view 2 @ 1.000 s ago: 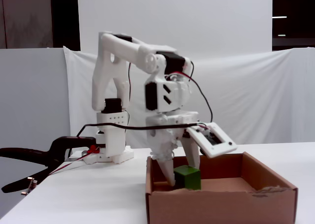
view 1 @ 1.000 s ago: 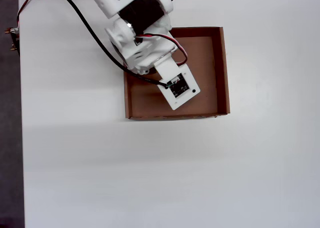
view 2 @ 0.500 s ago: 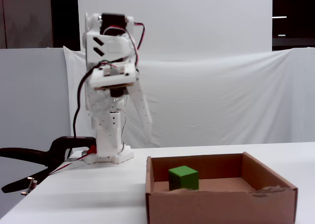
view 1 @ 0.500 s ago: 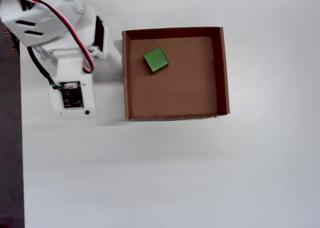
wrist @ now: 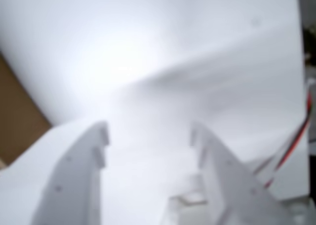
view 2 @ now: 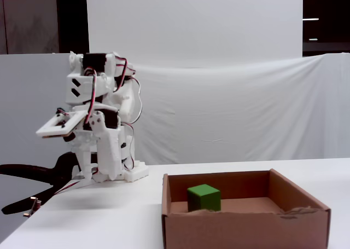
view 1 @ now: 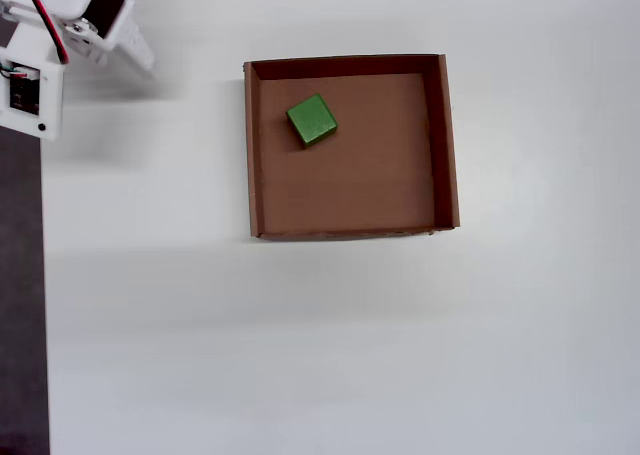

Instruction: Grasp a green cube and put it in a box.

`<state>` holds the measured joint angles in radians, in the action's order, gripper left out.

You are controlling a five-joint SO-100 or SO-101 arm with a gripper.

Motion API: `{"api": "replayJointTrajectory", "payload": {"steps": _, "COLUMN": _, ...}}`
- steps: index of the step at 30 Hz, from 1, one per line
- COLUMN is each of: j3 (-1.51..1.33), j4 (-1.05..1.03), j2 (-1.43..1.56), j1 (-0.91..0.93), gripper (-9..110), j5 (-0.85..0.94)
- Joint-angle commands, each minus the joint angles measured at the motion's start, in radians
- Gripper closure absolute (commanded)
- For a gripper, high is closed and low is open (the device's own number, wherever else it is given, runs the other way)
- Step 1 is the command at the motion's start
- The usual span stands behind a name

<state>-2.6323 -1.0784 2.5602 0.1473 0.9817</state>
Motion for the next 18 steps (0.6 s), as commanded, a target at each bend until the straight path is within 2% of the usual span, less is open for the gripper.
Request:
{"api": "replayJointTrajectory", "payload": {"steps": 1, "j3": -0.075, "j4": -0.003, "j2": 0.13, "j1": 0.037, "gripper": 80, "j5": -0.003}}
{"api": "replayJointTrajectory", "payload": {"steps": 10, "j3": -0.318, "j4": -0.052, "j2": 0.495, "j1": 0.021, "gripper": 80, "j5": -0.026}}
{"api": "replayJointTrajectory", "payload": {"steps": 18, "j3": -0.339, "j4": -0.101, "j2": 0.624, "j1": 0.008, "gripper": 80, "j5": -0.052}}
